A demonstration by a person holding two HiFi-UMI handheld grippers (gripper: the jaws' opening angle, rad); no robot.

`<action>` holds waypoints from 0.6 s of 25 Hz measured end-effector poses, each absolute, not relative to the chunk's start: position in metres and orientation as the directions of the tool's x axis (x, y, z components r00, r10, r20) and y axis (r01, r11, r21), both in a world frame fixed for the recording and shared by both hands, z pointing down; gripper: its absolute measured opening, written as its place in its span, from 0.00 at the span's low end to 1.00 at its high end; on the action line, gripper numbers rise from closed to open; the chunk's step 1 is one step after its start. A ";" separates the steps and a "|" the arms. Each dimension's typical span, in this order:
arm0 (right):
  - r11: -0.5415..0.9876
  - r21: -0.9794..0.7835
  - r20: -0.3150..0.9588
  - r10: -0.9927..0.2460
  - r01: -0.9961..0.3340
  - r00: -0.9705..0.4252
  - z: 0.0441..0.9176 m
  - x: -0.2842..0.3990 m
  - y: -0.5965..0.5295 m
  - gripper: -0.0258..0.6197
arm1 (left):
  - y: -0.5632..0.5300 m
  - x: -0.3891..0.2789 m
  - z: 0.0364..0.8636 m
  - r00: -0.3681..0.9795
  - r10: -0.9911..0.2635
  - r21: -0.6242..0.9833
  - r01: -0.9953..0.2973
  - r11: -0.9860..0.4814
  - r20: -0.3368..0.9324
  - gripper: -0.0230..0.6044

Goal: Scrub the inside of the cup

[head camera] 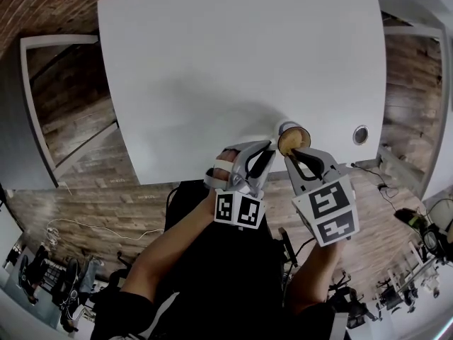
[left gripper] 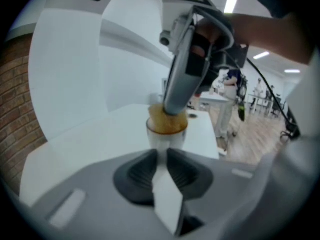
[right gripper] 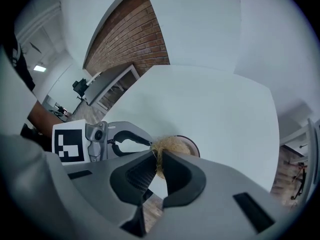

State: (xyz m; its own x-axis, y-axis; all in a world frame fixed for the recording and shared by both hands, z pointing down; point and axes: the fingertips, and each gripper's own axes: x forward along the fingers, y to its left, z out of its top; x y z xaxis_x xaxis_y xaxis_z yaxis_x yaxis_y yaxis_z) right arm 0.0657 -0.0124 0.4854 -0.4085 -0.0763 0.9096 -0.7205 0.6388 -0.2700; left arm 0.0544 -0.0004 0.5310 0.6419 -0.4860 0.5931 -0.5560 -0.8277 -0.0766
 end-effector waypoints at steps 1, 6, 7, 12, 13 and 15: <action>0.641 -0.262 0.910 -0.085 -0.721 -0.406 0.482 0.067 -0.012 0.08 | -0.001 0.054 0.532 0.641 -0.486 -0.077 -0.556 -0.828 0.594 0.14; 0.647 -0.217 0.912 -0.133 -0.731 -0.388 0.465 0.075 -0.010 0.08 | -0.002 0.052 0.533 0.631 -0.490 -0.078 -0.563 -0.822 0.601 0.14; 0.649 -0.207 0.910 -0.147 -0.732 -0.387 0.461 0.076 -0.010 0.08 | -0.002 0.052 0.534 0.631 -0.492 -0.076 -0.567 -0.820 0.600 0.14; 0.642 -0.143 0.889 -0.251 -0.753 -0.383 0.443 0.087 -0.011 0.08 | 0.001 0.052 0.538 0.629 -0.482 -0.060 -0.569 -0.820 0.611 0.15; 0.629 -0.129 0.879 -0.284 -0.766 -0.382 0.440 0.091 -0.013 0.08 | 0.001 0.052 0.539 0.628 -0.478 -0.053 -0.571 -0.819 0.614 0.16; 0.596 -0.116 0.854 -0.348 -0.794 -0.386 0.436 0.098 -0.015 0.08 | -0.001 0.053 0.540 0.634 -0.466 -0.032 -0.571 -0.820 0.617 0.19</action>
